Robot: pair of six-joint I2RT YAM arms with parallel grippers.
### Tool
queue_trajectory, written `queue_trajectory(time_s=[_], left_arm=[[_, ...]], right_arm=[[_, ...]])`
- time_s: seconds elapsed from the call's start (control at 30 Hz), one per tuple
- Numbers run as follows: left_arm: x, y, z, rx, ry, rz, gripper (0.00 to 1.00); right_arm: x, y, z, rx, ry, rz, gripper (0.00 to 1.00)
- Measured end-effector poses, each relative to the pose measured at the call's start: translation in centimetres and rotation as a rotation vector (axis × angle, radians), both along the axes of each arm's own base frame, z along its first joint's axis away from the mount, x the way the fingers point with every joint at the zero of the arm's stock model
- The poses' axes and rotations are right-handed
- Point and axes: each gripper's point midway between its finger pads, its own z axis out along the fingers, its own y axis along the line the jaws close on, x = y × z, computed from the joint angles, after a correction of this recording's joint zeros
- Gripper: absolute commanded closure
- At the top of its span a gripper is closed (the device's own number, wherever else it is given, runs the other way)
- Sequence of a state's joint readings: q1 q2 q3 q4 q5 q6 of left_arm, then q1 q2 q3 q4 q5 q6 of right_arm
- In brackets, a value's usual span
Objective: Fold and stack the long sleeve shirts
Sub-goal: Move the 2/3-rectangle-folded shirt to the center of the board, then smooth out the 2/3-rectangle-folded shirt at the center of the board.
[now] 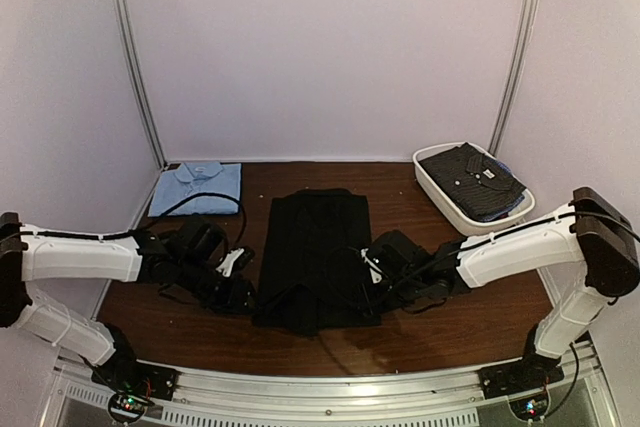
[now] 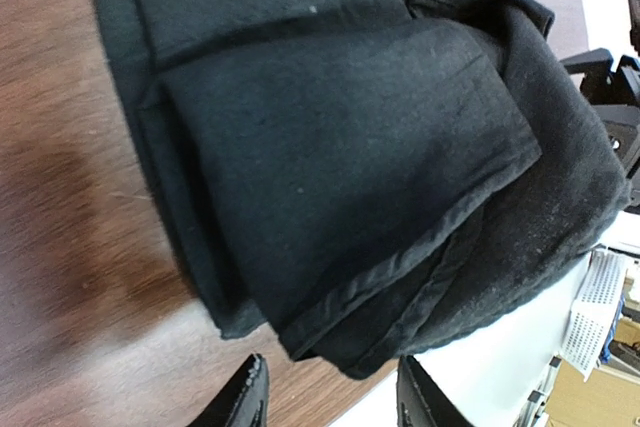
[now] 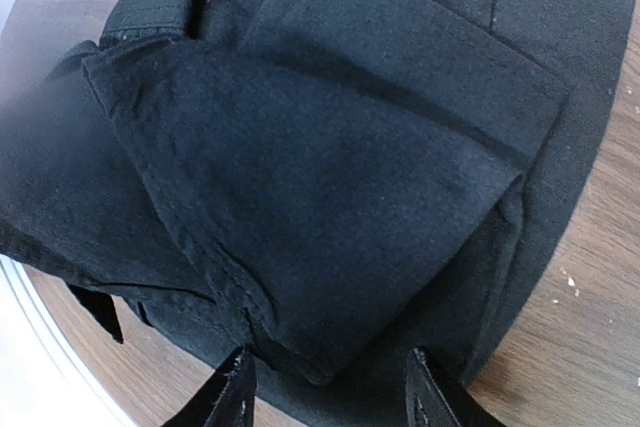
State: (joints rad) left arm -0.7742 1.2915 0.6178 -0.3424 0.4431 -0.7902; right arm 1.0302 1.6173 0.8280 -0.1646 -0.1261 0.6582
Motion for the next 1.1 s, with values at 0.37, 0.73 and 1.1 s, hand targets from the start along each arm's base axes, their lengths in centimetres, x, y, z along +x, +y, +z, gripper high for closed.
queue_trajectory(time_s=[0.37, 0.73, 1.1], left_arm=[[1.2, -2.2, 0.0, -0.011, -0.004, -0.042, 0.88], [5.1, -4.3, 1.6, -0.025, -0.076, 0.015, 0.98], [12.3, -2.7, -1.2, -0.013, -0.033, 0.207, 0.95]], right_arm=[[0.5, 1.2, -0.3, 0.013, 0.002, -0.002, 0.86], [3.8, 2.4, 3.0, 0.055, -0.073, -0.075, 0.97], [11.9, -0.4, 2.5, 0.036, -0.109, -0.248, 0.85]])
